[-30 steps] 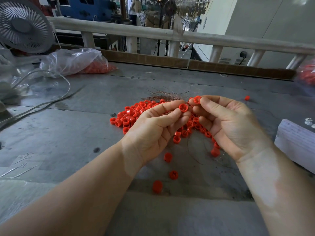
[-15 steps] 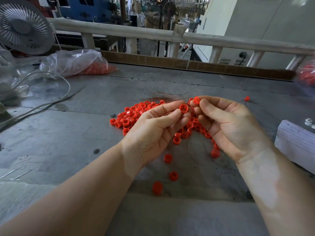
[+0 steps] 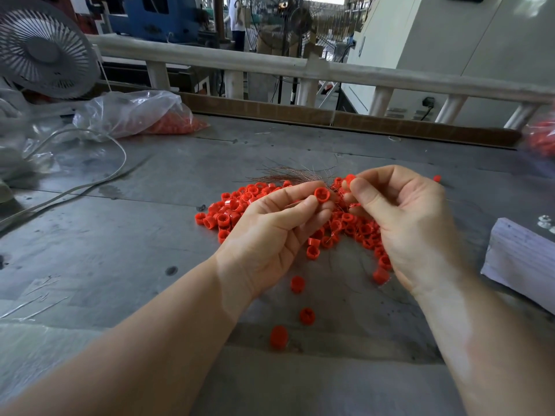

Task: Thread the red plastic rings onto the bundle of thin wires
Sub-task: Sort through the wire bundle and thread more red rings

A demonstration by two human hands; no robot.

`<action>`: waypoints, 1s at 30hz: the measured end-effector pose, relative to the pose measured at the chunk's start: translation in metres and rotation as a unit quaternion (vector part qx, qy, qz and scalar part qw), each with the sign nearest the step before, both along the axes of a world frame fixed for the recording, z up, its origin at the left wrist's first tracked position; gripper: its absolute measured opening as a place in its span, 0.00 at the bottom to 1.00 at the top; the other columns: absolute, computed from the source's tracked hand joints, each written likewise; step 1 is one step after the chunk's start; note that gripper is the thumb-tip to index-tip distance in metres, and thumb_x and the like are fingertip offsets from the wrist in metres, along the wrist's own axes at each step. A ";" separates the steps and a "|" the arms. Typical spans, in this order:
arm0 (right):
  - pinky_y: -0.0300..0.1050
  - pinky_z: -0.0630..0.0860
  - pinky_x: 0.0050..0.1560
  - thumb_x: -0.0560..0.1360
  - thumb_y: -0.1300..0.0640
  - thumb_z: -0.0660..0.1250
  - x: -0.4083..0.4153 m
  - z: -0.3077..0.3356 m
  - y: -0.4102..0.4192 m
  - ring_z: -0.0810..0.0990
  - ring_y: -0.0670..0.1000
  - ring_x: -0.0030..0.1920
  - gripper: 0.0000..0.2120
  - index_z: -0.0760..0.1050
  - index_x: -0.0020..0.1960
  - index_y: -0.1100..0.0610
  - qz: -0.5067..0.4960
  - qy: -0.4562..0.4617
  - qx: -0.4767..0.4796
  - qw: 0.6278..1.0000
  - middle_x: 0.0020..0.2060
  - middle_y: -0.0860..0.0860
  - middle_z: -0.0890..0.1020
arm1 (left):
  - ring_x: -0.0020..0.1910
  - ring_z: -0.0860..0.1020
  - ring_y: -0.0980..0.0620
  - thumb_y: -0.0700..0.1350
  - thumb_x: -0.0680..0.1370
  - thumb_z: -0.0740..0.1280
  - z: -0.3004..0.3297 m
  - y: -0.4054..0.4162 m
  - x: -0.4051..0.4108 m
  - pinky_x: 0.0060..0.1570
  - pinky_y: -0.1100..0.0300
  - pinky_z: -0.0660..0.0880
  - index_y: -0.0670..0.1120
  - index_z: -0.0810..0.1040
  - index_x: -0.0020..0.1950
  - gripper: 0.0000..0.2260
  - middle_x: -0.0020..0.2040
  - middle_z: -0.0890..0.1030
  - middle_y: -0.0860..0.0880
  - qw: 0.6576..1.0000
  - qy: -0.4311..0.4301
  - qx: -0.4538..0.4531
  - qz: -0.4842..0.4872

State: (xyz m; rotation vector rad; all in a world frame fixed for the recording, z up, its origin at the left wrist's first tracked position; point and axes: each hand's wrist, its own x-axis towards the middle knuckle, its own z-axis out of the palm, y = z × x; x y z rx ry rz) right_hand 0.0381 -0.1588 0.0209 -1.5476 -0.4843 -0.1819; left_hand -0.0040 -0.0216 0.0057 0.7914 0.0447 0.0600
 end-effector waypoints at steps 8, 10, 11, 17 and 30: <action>0.32 0.74 0.44 0.71 0.63 0.71 -0.008 -0.002 0.005 0.81 0.41 0.40 0.06 0.80 0.43 0.52 -0.069 -0.193 -0.126 0.971 0.37 0.42 0.82 | 0.34 0.82 0.54 0.33 0.69 0.64 -0.001 -0.002 0.000 0.39 0.66 0.79 0.38 0.79 0.47 0.09 0.36 0.83 0.45 1.000 -0.004 -0.002 0.008; 0.36 0.76 0.47 0.71 0.63 0.71 -0.008 -0.003 0.006 0.82 0.43 0.42 0.06 0.80 0.44 0.53 -0.066 -0.189 -0.139 0.970 0.39 0.45 0.83 | 0.35 0.82 0.54 0.32 0.71 0.63 -0.001 -0.002 0.000 0.39 0.66 0.79 0.37 0.79 0.48 0.09 0.36 0.83 0.44 1.000 -0.003 -0.004 0.009; 0.38 0.77 0.47 0.72 0.64 0.71 -0.008 -0.003 0.006 0.82 0.44 0.42 0.06 0.80 0.45 0.53 -0.062 -0.185 -0.141 0.971 0.39 0.46 0.83 | 0.35 0.82 0.54 0.32 0.71 0.63 -0.001 -0.002 0.000 0.39 0.66 0.79 0.37 0.79 0.48 0.09 0.36 0.83 0.44 1.000 -0.003 -0.005 0.009; 0.38 0.77 0.48 0.72 0.65 0.70 -0.008 -0.004 0.006 0.82 0.44 0.43 0.08 0.80 0.45 0.53 -0.054 -0.178 -0.140 0.972 0.40 0.46 0.83 | 0.35 0.82 0.54 0.32 0.71 0.63 0.000 -0.001 0.000 0.39 0.66 0.79 0.37 0.79 0.48 0.08 0.36 0.83 0.45 1.000 -0.002 -0.006 0.014; 0.25 0.70 0.43 0.72 0.62 0.69 -0.007 -0.007 0.006 0.77 0.39 0.40 0.02 0.79 0.43 0.57 -0.079 -0.259 -0.172 0.947 0.37 0.47 0.80 | 0.34 0.82 0.55 0.31 0.74 0.61 0.002 -0.003 -0.001 0.38 0.67 0.79 0.36 0.77 0.50 0.08 0.36 0.83 0.45 1.000 -0.008 0.006 0.017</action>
